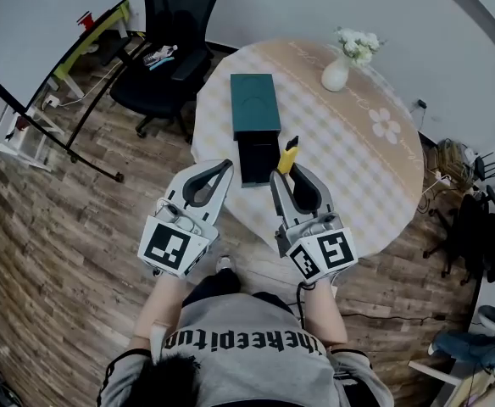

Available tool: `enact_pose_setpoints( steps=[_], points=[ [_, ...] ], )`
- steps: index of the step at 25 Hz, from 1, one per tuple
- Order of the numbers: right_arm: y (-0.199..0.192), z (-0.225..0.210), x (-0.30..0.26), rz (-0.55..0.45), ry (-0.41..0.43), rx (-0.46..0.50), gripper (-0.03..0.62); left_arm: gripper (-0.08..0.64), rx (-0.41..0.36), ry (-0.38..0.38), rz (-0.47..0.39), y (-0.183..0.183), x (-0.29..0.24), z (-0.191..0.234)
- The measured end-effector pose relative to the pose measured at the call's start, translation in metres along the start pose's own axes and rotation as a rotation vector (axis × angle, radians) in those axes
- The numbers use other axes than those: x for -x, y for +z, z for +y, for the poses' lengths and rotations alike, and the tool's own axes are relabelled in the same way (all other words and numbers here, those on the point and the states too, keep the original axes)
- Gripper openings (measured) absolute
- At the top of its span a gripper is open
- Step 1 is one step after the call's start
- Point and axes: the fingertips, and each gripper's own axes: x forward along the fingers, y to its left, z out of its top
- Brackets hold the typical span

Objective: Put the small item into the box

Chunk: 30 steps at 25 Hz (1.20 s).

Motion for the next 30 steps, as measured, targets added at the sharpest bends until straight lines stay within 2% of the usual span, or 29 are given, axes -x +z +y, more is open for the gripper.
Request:
enact_pose_setpoints(
  steps=[16, 24, 30],
  points=[
    [-0.016, -0.016, -0.037, 0.041, -0.046, 0.005, 0.117, 0.015, 0.05, -0.051, 0.024, -0.025, -0.024, 0.026],
    [-0.042, -0.037, -0.057, 0.114, -0.051, -0.024, 0.117, 0.015, 0.067, -0.028, 0.046, -0.035, -0.034, 0.035],
    [-0.074, -0.056, -0.077, 0.206, -0.052, -0.047, 0.117, 0.015, 0.152, 0.012, 0.091, -0.043, -0.037, 0.044]
  ],
)
